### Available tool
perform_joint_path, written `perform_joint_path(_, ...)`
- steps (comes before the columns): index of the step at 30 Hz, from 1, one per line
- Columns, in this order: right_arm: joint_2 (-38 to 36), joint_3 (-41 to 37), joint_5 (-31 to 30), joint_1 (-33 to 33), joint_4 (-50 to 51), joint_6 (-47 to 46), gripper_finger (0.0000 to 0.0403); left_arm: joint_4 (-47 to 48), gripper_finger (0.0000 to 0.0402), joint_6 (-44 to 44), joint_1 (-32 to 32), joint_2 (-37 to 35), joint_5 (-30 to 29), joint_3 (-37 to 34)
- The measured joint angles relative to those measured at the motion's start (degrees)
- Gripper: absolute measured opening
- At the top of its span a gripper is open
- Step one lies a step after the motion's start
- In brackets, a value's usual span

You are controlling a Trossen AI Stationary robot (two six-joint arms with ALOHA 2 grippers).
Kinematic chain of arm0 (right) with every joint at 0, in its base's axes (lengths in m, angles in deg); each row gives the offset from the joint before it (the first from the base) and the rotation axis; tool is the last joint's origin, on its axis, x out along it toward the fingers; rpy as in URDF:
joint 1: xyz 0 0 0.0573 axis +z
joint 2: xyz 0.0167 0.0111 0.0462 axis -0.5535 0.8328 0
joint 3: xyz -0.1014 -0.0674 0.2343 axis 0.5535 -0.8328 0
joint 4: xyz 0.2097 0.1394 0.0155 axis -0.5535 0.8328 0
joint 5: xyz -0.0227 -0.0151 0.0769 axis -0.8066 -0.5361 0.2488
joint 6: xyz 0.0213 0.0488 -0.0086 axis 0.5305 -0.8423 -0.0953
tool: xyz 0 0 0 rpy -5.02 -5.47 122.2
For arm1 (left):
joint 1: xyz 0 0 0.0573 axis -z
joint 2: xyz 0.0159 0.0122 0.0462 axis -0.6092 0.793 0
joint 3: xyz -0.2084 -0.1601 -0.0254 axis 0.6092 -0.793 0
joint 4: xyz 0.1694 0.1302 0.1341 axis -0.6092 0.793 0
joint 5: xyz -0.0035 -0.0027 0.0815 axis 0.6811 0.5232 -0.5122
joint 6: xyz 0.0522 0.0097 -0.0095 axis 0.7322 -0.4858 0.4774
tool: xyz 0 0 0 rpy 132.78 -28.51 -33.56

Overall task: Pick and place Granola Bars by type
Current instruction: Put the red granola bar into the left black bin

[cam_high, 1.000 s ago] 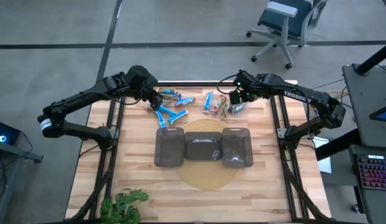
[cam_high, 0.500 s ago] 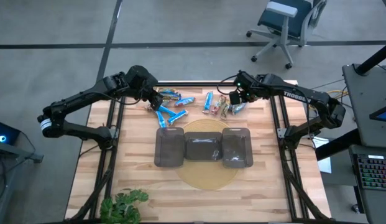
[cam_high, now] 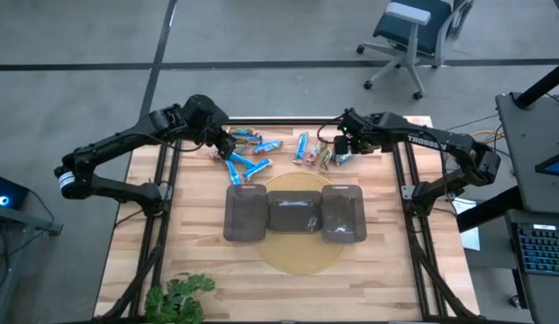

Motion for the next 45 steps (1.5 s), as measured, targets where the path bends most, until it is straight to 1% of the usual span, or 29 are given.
perform_joint_path(2, 0.0, -0.6, 2.0, 0.0, -2.1, -0.2, 0.0027, 0.0, 0.0, 0.0, 0.0, 0.0, 0.0, 0.0)
perform_joint_path(6, 0.0, -1.3, 3.5, 0.0, -5.6, -1.1, 0.0063, 0.0, 0.0, 0.0, 0.0, 0.0, 0.0, 0.0)
perform_joint_path(15, 0.0, -1.0, 2.9, -0.1, -6.4, -1.4, 0.0172, 0.0, 0.0, 0.1, 0.0, 0.0, 0.0, 0.0)
perform_joint_path(20, 0.0, -1.0, 1.1, -0.2, -6.4, -2.5, 0.0213, 0.0, 0.0, 0.1, 0.0, 0.0, 0.0, 0.0)
perform_joint_path(25, 0.0, -1.0, 0.5, -0.2, -6.6, -1.6, 0.0226, 0.0, 0.0, 0.1, 0.0, 0.0, 0.0, -0.1)
perform_joint_path(32, 0.0, -0.9, 1.1, -0.1, -7.4, 1.6, 0.0226, 0.0, 0.0, 0.1, 0.0, 0.0, 0.0, -0.1)
perform_joint_path(37, 0.0, -0.8, 6.6, -0.1, -13.8, 9.7, 0.0226, 0.0, 0.0, 0.1, 0.0, 0.0, 0.0, -0.1)
perform_joint_path(39, 0.0, -0.8, 8.3, -0.1, -16.0, 10.2, 0.0226, 0.0, 0.0, 0.0, 0.0, 0.0, 0.0, -0.1)
perform_joint_path(43, 0.0, -0.7, 8.6, -0.2, -17.8, 9.9, 0.0226, 0.0, 0.0, -0.3, 0.0, 0.0, 0.0, -0.1)
perform_joint_path(45, 0.0, -0.7, 9.3, -0.2, -18.3, 11.3, 0.0226, 0.0, 0.0, -0.3, 0.0, 0.0, 0.0, -0.1)
